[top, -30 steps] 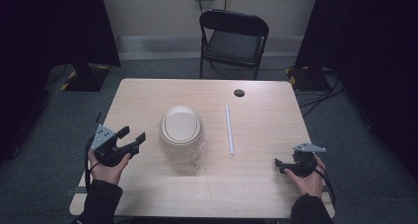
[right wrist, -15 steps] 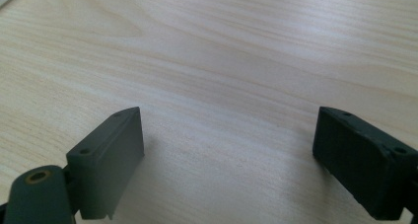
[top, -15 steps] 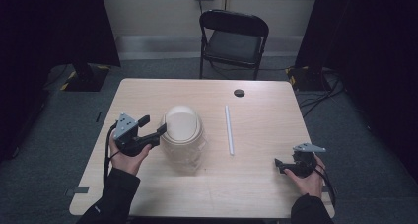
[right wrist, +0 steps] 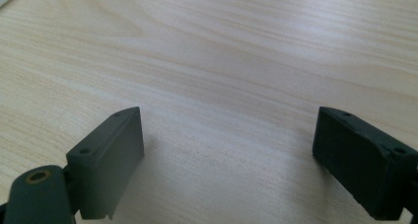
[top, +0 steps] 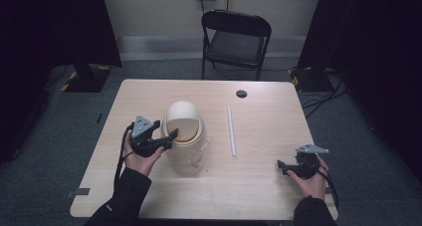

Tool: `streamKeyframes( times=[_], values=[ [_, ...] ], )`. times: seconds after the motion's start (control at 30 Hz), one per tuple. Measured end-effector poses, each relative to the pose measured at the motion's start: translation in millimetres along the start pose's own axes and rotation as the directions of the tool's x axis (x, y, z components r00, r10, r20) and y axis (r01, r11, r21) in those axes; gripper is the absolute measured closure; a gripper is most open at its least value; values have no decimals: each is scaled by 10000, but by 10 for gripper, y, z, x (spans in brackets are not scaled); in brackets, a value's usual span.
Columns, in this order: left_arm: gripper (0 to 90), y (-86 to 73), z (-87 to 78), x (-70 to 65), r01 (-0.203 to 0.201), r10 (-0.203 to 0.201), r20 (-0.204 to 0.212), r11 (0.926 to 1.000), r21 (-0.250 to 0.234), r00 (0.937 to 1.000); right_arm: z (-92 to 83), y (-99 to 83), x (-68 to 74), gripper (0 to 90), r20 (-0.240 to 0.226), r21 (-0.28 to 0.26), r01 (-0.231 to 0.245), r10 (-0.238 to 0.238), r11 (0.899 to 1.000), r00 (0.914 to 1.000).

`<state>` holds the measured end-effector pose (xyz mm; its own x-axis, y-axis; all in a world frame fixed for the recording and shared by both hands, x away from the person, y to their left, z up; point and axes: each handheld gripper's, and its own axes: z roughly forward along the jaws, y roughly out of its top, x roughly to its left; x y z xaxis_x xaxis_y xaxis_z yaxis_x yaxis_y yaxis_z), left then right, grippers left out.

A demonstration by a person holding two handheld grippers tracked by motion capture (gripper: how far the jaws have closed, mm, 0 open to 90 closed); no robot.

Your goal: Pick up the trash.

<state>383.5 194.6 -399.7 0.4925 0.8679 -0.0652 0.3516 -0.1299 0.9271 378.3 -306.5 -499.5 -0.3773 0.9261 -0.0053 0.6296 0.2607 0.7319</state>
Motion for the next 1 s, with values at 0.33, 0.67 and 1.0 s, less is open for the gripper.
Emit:
streamKeyframes(
  times=[0.33, 0.67, 1.0],
  values=[
    [259, 40, 84, -13, 153, -142, -253, 9989, 439, 9996, -3, -2, 9, 113, 68, -5, -44, 44, 10000, 10000],
    [274, 6, -163, 43, 133, -138, -196, 9996, -251, 9997, -54, -25, 26, 289, 174, -387, 46, -40, 9992, 9998],
    [268, -225, -581, 229, -44, 32, -278, 9991, -419, 9996, -212, 132, 81, 308, 472, -1616, 22, 55, 9869, 9989]
  ],
)
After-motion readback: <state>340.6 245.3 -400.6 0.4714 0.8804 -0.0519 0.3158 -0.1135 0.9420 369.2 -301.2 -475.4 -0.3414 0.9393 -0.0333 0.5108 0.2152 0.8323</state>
